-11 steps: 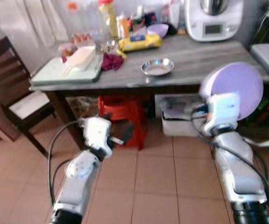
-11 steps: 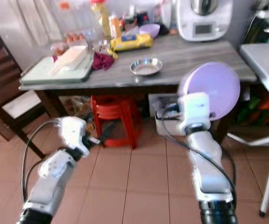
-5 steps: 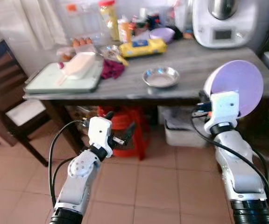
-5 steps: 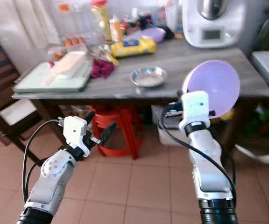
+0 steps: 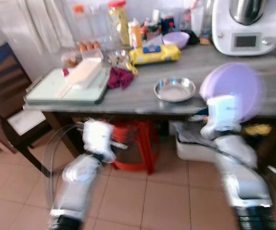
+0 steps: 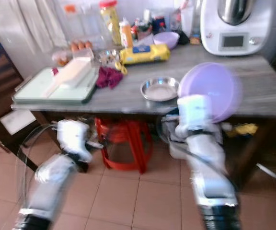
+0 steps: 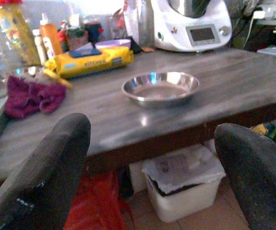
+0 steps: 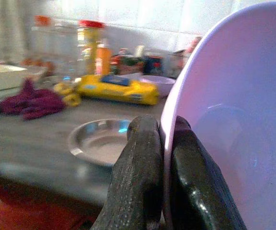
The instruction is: Setting the table
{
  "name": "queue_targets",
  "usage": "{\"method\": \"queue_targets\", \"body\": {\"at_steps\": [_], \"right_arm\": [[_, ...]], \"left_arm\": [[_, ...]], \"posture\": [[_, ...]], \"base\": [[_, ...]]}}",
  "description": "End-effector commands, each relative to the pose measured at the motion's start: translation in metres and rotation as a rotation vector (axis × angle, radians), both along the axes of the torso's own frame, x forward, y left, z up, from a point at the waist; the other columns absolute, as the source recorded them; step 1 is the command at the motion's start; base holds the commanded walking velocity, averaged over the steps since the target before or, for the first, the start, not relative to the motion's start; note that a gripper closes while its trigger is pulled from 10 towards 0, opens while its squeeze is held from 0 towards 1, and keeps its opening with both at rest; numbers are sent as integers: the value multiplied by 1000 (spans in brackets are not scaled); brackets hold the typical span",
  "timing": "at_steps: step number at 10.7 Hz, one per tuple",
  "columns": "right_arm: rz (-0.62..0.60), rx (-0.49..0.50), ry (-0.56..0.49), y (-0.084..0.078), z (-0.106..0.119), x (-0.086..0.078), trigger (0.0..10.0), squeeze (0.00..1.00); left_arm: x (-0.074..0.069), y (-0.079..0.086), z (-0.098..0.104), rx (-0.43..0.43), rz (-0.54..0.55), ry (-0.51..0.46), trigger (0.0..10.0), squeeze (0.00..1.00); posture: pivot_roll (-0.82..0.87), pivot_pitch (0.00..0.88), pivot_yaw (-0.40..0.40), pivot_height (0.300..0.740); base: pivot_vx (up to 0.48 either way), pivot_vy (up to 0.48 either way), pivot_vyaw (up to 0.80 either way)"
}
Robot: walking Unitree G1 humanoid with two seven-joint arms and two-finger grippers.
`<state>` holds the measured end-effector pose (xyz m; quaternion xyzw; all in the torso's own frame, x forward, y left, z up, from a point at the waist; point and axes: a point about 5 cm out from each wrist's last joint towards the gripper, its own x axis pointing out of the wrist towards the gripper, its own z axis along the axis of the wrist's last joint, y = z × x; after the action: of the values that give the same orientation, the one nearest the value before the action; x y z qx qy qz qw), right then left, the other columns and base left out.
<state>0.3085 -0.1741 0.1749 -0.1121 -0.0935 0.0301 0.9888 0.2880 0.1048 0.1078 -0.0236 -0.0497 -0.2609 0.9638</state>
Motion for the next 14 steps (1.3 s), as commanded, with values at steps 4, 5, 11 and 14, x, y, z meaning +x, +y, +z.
{"method": "queue_targets", "body": {"at_steps": [4, 5, 11, 14], "right_arm": [[43, 15, -34, 13, 9, 2, 10000, 0], [40, 14, -35, 13, 9, 1, 10000, 0], [40, 8, -34, 12, 10, 3, 10000, 0], [58, -2, -36, 14, 10, 3, 10000, 0]], "left_arm": [[2, 16, 3, 23, 40, -10, 10000, 0], [2, 16, 3, 24, 38, -9, 10000, 0], [2, 13, 2, 18, 34, -1, 10000, 0], [1, 15, 2, 15, 39, -1, 10000, 0]], "posture": [[-65, 0, 108, 740], [-67, 0, 110, 740], [-66, 0, 102, 740], [-63, 0, 101, 740]], "base": [[403, 0, -128], [405, 0, 0], [404, 0, 0], [396, 0, 0]]}}
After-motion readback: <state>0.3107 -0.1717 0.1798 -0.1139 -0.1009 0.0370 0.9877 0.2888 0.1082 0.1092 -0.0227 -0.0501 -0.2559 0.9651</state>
